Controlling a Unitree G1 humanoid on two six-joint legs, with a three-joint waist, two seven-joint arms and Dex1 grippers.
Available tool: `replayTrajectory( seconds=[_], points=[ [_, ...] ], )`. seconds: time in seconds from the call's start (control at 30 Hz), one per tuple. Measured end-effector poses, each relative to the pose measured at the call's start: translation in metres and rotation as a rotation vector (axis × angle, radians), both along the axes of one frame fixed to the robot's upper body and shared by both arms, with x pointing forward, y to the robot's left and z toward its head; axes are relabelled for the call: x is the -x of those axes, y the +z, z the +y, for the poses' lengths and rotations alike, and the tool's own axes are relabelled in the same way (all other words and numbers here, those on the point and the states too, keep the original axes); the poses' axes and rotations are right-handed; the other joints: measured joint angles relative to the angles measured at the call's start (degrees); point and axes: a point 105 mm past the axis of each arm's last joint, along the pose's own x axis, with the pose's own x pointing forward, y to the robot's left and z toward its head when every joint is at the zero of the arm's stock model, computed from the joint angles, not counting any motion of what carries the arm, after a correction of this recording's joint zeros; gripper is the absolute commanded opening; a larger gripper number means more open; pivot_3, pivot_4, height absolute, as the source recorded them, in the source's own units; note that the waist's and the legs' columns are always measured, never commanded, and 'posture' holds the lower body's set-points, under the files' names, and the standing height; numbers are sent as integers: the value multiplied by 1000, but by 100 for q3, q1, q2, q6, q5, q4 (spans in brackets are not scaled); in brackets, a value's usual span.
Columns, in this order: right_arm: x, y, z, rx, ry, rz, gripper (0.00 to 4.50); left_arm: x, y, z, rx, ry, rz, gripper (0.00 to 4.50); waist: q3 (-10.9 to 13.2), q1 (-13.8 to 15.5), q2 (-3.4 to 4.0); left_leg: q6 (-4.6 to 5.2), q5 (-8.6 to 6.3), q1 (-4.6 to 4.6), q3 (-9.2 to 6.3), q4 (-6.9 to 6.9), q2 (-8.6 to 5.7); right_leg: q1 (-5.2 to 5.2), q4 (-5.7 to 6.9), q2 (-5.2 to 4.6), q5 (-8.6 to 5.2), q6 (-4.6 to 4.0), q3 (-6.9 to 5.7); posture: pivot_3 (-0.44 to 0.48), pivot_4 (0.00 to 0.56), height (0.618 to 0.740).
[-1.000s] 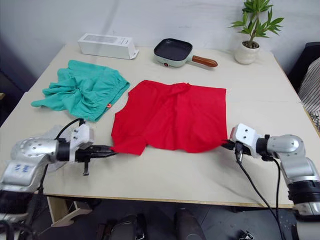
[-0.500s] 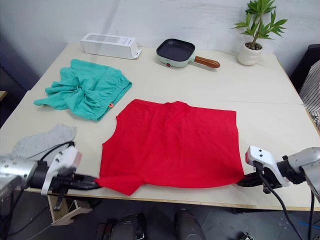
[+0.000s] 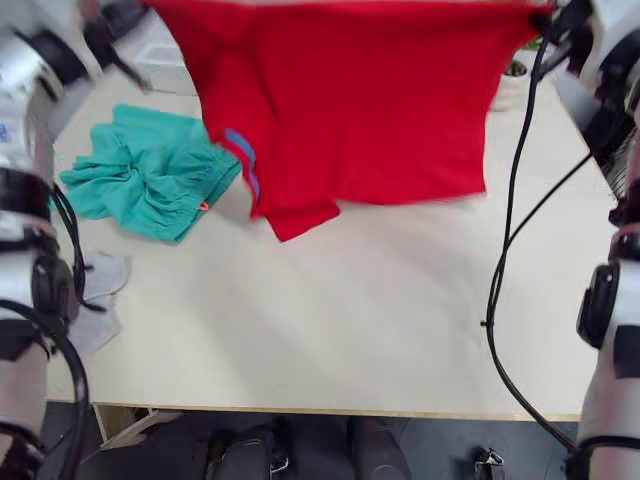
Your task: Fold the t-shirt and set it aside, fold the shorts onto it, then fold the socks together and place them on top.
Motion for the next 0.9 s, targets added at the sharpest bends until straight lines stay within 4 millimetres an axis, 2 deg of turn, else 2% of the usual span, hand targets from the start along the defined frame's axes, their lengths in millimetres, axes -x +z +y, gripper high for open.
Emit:
replayTrajectory(
  seconds=[0.07,0.13,0.23,0.3,0.37,0.47,0.5,0.57,0.6,0.67,0.73,0.8,0.87,0.9],
  points=[
    [3,11,1,19,-18,-81,15,17,32,-3,-10,3,-147,0,0,-26,0,21,-12,-8,21,1,-4,-56,59,-28,0,0,-84,0,150,740],
    [6,16,2,37,-19,-123,15,30,46,-2,-39,5,-223,0,0,-54,0,27,-15,-5,23,1,-3,-70,74,-44,0,0,-127,0,150,740],
    [5,4,-4,62,-25,-106,15,33,38,-6,-127,-32,-220,0,0,-111,0,36,-21,1,34,1,4,-71,72,-67,-1,-1,-210,0,150,740],
    [1,-24,-14,105,-34,-39,15,28,15,-6,-213,-69,-161,0,0,-126,0,42,-24,10,63,2,2,-70,75,-81,-1,-1,-275,0,150,740],
    [-3,-68,-22,175,-27,71,15,21,-24,-4,-312,-117,-55,0,0,-136,1,43,-25,15,80,5,-7,-71,67,-90,-3,-6,-286,0,150,740],
    [2,-131,-34,263,-2,231,15,21,-98,-6,-469,-220,104,0,4,-190,6,41,-25,18,90,18,-4,-71,69,-112,-7,-14,-275,0,150,740],
    [6,-145,-38,273,7,271,15,24,-120,-6,-489,-254,160,0,11,-213,9,41,-24,13,94,42,-6,-71,79,-116,-7,-16,-265,0,150,740],
    [20,-168,-42,298,58,348,15,39,-156,-10,-512,-338,290,0,16,-270,7,46,-28,12,88,112,3,-58,99,-116,-6,-17,-256,0,150,740],
    [33,-182,-43,322,111,402,15,55,-173,-10,-536,-384,377,0,22,-285,2,47,-28,22,86,112,6,-44,102,-111,-5,-18,-248,0,150,740],
    [69,-225,-49,335,225,623,15,89,-215,-7,-580,-459,613,0,29,-280,-5,41,-32,126,65,113,15,77,89,-105,-5,-22,-220,0,150,740],
    [93,-252,-47,310,299,812,15,117,-239,-7,-561,-510,798,0,44,-268,-12,38,-25,188,52,113,19,144,76,-110,8,-48,-223,0,150,740],
    [108,-267,-49,289,312,926,15,143,-257,-6,-556,-534,957,0,52,-267,-18,41,-26,262,41,107,13,222,56,-121,9,-59,-234,0,150,740],
    [114,-269,-49,255,307,955,15,161,-274,-8,-569,-544,1063,0,52,-264,-18,27,-44,340,10,80,4,310,12,-161,15,-102,-269,0,150,740],
    [116,-269,-48,259,305,960,15,167,-280,-9,-568,-549,1091,0,52,-269,-17,27,-48,349,-10,84,4,321,3,-163,6,-133,-281,0,150,740]
  ],
)
